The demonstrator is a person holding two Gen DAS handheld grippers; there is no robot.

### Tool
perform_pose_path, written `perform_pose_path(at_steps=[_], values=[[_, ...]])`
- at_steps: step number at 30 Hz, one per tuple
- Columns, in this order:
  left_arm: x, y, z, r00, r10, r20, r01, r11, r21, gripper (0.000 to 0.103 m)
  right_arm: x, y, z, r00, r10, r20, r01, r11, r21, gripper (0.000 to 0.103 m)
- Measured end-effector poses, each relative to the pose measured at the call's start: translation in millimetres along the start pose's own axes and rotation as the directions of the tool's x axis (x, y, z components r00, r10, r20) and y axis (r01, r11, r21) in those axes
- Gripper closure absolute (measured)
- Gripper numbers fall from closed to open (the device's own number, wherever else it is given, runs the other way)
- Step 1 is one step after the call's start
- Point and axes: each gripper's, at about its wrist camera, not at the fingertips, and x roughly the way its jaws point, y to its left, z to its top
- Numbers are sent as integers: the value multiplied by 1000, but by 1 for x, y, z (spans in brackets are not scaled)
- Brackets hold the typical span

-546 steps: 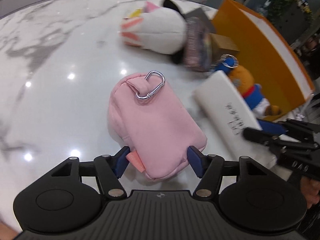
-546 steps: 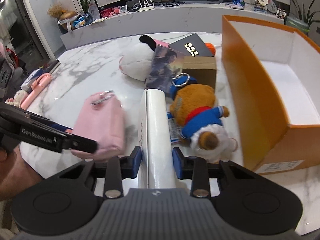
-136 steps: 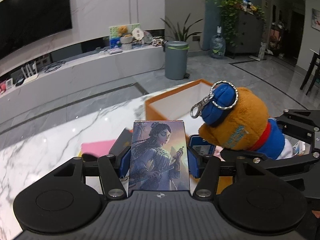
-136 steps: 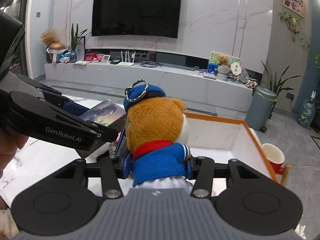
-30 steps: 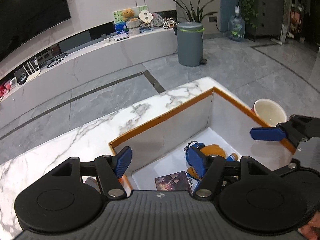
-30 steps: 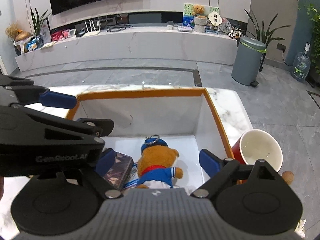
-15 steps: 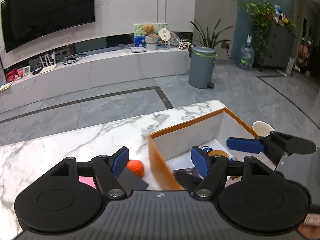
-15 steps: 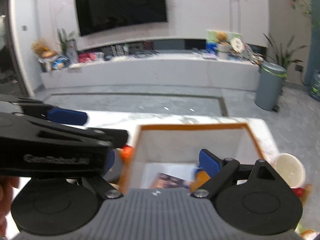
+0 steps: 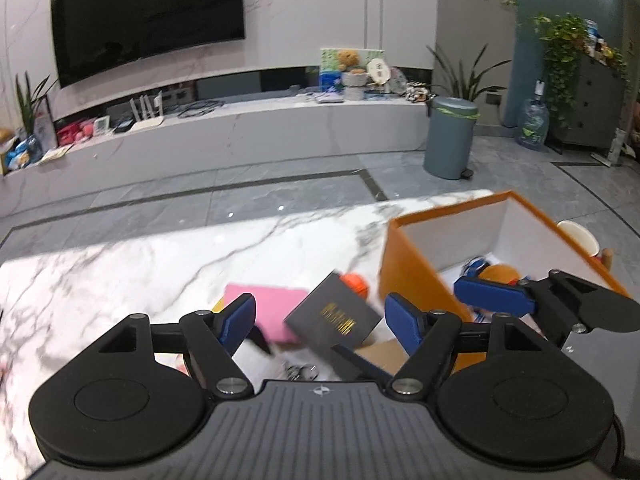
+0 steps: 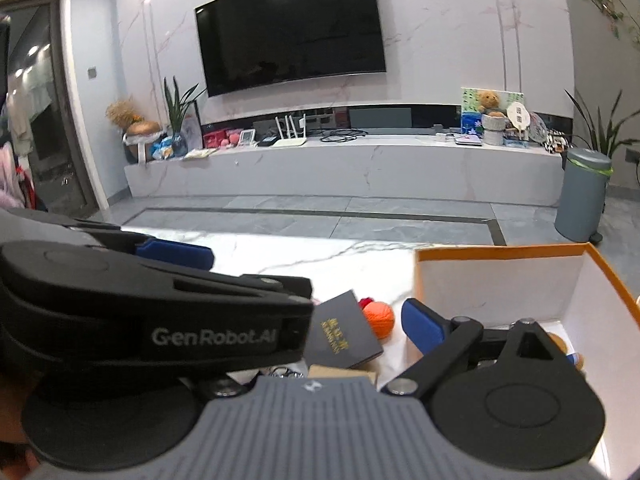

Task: Organize objects
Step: 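Move the left tool to the panda plush while the right tool approaches the small brown box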

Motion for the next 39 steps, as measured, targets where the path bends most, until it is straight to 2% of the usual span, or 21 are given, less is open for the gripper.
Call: perform_pose_path(at_steps=[5,10,12,16,21,23,26,29,33,36,37,39], values=[[-2,22,-14,1000,15,-5,-16,999,-38,17,12,13,-16,1000,-11,-28,10,1000,-21,8],[-1,53,-26,999,32,-7,-32,994,-104,17,21,25,-29,998,-58,-36,55,995,-86,8],[6,60,-28,999,33,-16,-35,995,-92,17,20,32,-31,998,-70,-6,69,990,-125,8],[23,67,-35,999,43,-33,-45,997,-58,17,25,39,-45,995,-100,-24,96,986,-138,8],[40,67,-41,999,-17,-35,16,999,-32,17,43,48,-68,984,-175,-19,168,968,-189,8],[47,62,-42,998,-33,-51,34,999,11,16,48,51,-72,980,-200,12,197,953,-230,8],[60,55,-46,996,-6,-85,13,997,72,16,54,52,-73,975,-220,30,220,941,-256,8],[69,52,-49,995,33,-91,-24,995,95,13,64,55,-78,970,-241,40,241,910,-338,8],[75,54,-47,995,39,-95,-28,993,116,7,75,61,-92,954,-291,68,289,839,-462,8],[77,58,-47,994,31,-102,-19,993,117,3,87,69,-106,940,-328,96,321,753,-574,8],[77,59,-47,995,28,-100,-17,993,117,3,90,71,-108,939,-330,94,319,739,-593,7],[78,61,-48,995,22,-102,-10,993,117,3,94,72,-110,941,-329,84,311,736,-602,7]])
